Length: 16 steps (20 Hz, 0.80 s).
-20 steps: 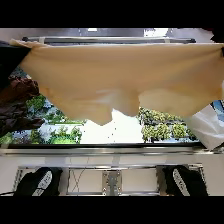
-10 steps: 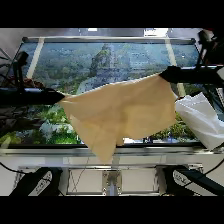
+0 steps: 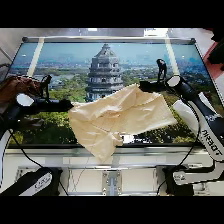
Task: Fold the shirts.
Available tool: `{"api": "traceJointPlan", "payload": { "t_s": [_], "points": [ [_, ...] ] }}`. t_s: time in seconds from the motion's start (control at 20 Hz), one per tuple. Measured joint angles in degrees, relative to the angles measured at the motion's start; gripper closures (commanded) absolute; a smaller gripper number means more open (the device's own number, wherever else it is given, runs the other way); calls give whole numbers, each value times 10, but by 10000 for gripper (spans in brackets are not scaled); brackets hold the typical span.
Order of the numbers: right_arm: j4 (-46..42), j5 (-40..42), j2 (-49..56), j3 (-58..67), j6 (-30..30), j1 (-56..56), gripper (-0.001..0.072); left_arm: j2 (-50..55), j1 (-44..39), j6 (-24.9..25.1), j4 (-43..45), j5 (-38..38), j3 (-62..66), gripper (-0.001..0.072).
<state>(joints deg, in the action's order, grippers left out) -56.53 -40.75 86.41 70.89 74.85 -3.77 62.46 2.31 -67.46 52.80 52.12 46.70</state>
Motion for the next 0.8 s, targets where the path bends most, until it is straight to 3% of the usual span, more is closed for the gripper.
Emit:
{"api": "traceJointPlan", "payload": {
  "t_s": [0.05, 0.15, 0.35, 0.45, 0.5, 0.6, 0.8],
  "points": [
    [-16, -6, -7, 7, 0, 11, 490, 2, -1, 3, 0, -16, -1, 632],
    [-35, -35, -26, 16, 2, 37, 394, 5, -1, 7, -1, -48, 2, 14],
    [-49, -150, -49, 4, 13, 71, 385, 7, -2, 10, -2, -116, 38, 9],
    [-17, -172, -54, -41, 15, 70, 363, 8, -2, 10, -4, -124, 61, 9],
    [9, -167, -55, -69, 16, 62, 352, 8, -2, 10, -5, -125, 69, 9],
    [66, -135, -57, -130, 16, 33, 233, 8, -2, 10, -5, -116, 79, 9],
    [137, 4, -57, -210, 42, -35, 237, 9, -2, 10, -5, -83, 87, 9]
  ]
}}
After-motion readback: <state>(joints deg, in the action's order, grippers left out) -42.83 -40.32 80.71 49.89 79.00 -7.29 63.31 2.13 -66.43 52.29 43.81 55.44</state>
